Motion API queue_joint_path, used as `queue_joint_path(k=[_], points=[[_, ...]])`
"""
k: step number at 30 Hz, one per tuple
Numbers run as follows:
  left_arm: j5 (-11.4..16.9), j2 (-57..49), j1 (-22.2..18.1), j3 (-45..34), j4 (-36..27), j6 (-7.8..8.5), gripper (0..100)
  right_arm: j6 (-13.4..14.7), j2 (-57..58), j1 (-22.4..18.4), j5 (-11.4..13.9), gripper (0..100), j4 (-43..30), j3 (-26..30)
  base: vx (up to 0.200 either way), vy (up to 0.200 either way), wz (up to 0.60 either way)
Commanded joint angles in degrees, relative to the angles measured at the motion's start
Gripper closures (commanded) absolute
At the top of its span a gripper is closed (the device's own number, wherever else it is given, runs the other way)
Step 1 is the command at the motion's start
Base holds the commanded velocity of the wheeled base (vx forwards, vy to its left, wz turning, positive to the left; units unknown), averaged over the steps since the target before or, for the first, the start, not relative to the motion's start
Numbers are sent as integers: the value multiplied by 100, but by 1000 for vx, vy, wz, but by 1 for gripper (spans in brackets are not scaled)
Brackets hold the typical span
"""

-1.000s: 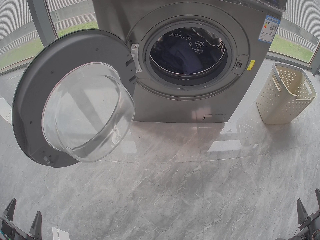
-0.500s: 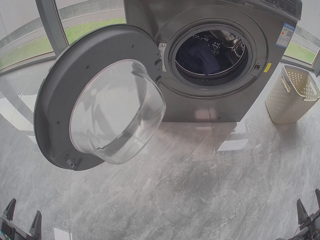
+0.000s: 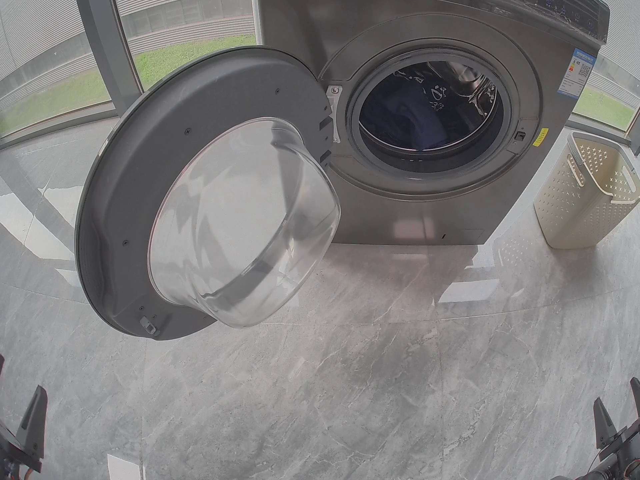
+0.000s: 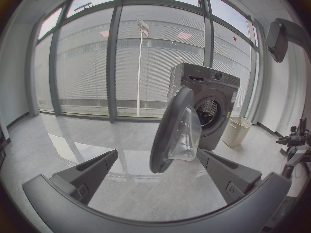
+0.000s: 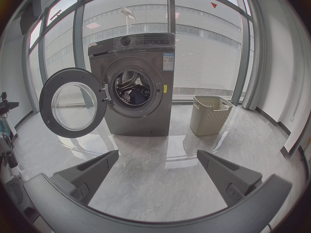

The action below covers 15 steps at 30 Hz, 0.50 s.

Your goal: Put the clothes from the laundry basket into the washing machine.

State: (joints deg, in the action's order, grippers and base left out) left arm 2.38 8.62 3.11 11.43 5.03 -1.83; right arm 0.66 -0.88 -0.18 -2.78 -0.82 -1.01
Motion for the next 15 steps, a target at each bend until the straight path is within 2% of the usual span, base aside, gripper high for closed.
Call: queue_joint_path(k=[1,2,3,4,8,9,15], points=[[430,1863,612,685,358,-125,0,4,88,1,-3,0,3,48,0,0,0],[536,2539,788,825,806,-336,0,-4,88,1,-3,0,3,48,0,0,0],[580,2926,797,922,1070,-459,0,4,88,1,-3,0,3,48,0,0,0],[597,3172,788,992,1254,-485,0,4,88,1,-3,0,3,48,0,0,0],[685,3700,779,1142,1676,-485,0,4,88,1,-3,0,3,48,0,0,0],[755,4139,726,1282,1957,-450,0,4,88,1,-3,0,3,48,0,0,0],[782,5036,726,1546,2485,-415,0,4,88,1,-3,0,3,48,0,0,0]])
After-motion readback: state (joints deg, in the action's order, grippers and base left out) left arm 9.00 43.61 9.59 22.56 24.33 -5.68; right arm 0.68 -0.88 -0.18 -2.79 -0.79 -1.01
